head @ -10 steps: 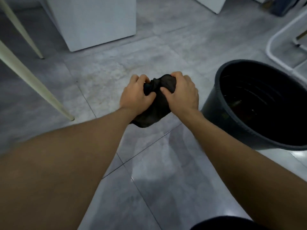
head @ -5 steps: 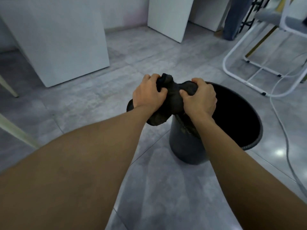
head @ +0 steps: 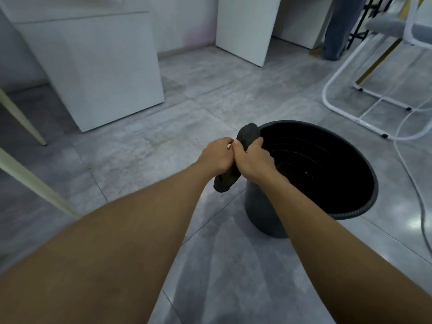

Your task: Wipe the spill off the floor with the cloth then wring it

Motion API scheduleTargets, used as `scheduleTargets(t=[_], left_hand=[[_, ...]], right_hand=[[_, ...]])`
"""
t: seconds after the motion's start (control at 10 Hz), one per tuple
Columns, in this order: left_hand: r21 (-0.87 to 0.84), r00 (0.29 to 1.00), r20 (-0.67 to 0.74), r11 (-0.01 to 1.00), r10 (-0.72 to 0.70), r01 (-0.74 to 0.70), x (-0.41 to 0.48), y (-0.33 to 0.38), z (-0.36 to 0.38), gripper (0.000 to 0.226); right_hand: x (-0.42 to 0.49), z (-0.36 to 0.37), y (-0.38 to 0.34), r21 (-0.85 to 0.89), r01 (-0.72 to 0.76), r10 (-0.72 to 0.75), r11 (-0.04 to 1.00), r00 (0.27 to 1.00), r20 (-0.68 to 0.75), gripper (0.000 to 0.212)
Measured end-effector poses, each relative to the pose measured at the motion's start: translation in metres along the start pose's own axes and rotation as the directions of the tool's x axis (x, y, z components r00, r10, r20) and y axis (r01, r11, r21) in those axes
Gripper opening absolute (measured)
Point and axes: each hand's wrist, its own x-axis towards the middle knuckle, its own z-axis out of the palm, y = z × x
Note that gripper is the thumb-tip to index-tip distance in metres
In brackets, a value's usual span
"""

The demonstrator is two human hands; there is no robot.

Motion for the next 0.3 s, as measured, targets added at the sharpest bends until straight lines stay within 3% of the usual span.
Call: scheduleTargets(t=[0.1,0.2,0.3], left_hand=[[0.027,1.000,-0.001,1.000,-0.017,0.017,-0.005,-0.006,-0.002,0.037],[0.122,0.999,0.022,0.992,0.039,-0.041,-0.015,-0.016,-0.010,0.036],[0.245,1.000,-0.012,0.970,-0.009,0.012,-0.023,-0.017,-0.026,0.048]], right_hand=[[0.001,-0.003,0.004,0.022,-0.034,0.034,0.999,0.999,0.013,0.060],[0.000,0.000,0.003,0.032,-0.059,0.059,0.998,0.998,0.004,0.063],[-0.005,-0.002,-0.006,-0.070,-0.024,0.016,0.997,0.992,-0.122,0.083]])
